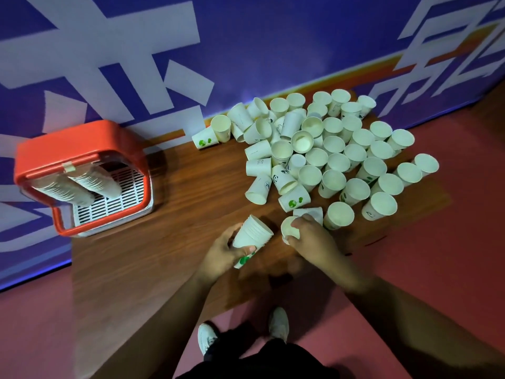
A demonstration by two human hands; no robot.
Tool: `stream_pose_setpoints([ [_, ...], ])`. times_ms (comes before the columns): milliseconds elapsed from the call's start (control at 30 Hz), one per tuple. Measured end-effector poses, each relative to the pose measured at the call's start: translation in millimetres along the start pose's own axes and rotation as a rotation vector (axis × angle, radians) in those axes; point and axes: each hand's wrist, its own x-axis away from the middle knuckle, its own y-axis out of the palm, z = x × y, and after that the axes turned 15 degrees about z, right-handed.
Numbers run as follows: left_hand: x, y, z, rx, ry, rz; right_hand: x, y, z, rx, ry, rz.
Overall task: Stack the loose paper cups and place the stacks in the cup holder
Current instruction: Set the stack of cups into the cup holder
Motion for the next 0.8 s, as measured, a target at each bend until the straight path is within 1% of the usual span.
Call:
stream_pose_setpoints([
  [67, 1.7, 8.3, -0.4, 0.005, -0.023, 0.023, -1.7, 5.7, 4.1, 0.171, -0.099, -0.051],
  [133, 3.1, 13.7, -4.8, 0.007, -0.041, 0.038, -4.1, 11.7, 2.5, 0.268, -0.183, -0.062],
  [233, 7.5, 16.8, -11.2, -0.015, -0.052, 0.053, -7.2, 23.7, 3.2, 0.35, -0.235, -0.076],
  [333, 9.6, 15.6, -19.1, -0.007, -0.075, 0.088, -7.6, 29.2, 7.6, 0.358, -0.253, -0.071],
  [400, 11.0, 14.1, -25.3, -0.012, -0.068, 0.121, -9.0, 27.5, 8.5, 0.241, -0.235, 0.004],
  [500, 13.6, 12.0, -31.5, -0.018, -0.087, 0.187, -15.0, 17.5, 4.8, -0.117, -0.142, 0.13],
  [567, 15.5, 12.4, -30.5, -0.038, -0.081, 0.211, -20.5, 5.1, -1.9, -0.341, -0.043, 0.137],
  [633, 15.7, 13.3, -26.4, -0.058, -0.049, 0.201, -24.3, -7.7, -10.2, -0.46, 0.002, 0.085],
  [733, 16.9, 16.9, -13.4, -0.024, -0.032, 0.16, -19.3, -17.8, -20.5, -0.488, 0.017, -0.088],
  [800, 16.6, 22.6, -7.3, 0.018, -0.012, 0.119, -10.2, -18.9, -23.0, -0.524, 0.012, -0.16],
])
